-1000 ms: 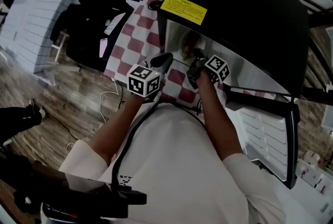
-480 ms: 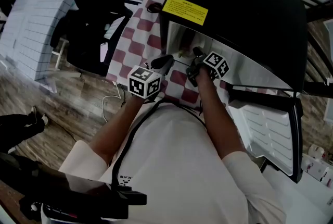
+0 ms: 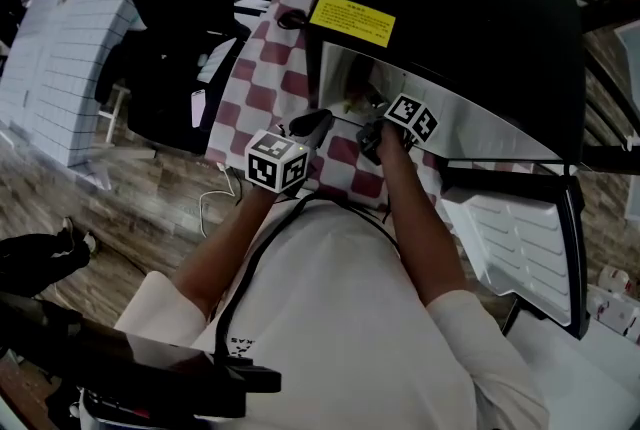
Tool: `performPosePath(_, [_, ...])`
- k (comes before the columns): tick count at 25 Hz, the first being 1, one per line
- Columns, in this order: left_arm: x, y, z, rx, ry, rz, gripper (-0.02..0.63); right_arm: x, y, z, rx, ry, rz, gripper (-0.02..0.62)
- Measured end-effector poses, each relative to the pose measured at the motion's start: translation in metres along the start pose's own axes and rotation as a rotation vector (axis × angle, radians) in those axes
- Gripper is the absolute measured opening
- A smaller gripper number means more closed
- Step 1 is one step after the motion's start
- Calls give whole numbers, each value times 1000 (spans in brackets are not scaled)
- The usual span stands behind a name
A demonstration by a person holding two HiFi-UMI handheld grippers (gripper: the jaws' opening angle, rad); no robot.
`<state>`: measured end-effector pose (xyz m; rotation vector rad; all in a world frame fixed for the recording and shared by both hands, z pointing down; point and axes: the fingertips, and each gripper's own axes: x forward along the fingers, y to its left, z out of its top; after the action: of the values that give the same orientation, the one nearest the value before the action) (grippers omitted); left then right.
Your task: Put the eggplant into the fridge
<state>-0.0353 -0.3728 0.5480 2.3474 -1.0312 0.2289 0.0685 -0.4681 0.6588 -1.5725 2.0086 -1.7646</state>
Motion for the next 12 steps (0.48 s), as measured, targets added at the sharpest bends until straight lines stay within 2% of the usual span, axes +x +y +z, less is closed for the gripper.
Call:
performPosePath(6, [0, -5, 3, 7, -1, -17, 2, 0, 13, -7, -90, 41, 17, 386])
performPosePath(9, [-2, -4, 3, 9, -3, -16, 2, 0, 16, -13, -173, 78, 29, 469])
performPosePath(12, [-3, -3, 1, 11, -3, -14, 2, -2, 16, -17, -221, 96, 26, 500])
